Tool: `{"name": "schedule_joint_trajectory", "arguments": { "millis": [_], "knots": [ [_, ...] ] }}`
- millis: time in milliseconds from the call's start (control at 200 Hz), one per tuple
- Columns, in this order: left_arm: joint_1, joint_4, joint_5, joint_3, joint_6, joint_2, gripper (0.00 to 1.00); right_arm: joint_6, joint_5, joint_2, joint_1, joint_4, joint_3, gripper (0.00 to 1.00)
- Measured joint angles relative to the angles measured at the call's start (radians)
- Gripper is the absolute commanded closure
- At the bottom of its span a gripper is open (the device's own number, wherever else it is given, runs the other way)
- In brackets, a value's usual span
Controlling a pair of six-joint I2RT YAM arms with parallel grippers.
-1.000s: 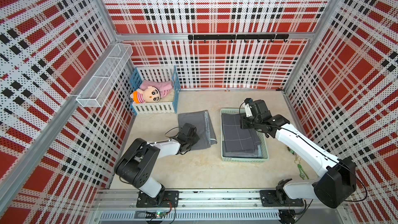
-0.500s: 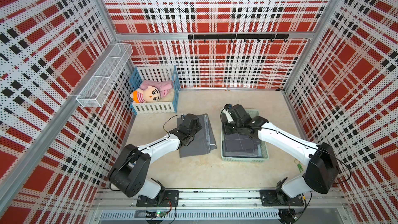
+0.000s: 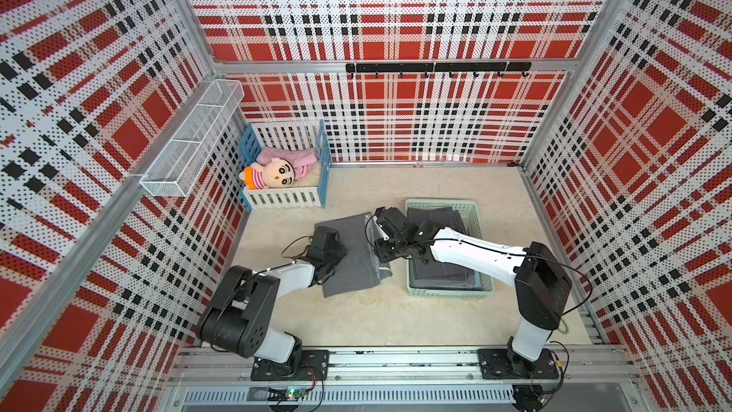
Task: Put the folded pillowcase in the basket
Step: Move the pillowcase to the center of the board, then pick up the pillowcase at the center of the board.
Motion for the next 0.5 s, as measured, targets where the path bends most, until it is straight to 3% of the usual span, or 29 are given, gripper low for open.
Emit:
{"name": "schedule_joint_trajectory", "arguments": {
  "millis": [205, 501],
  "knots": [
    [0.099, -0.068, 0.029, -0.014, 0.056, -0.099, 0.65, -0.001, -0.022, 0.114, 0.003, -0.009, 0.047, 0.4],
    [0.176, -0.149, 0.035, -0.005, 0.132, -0.192, 0.49, -0.007, -0.053, 0.197, 0.045, -0.048, 0.077, 0.28]
  ]
}}
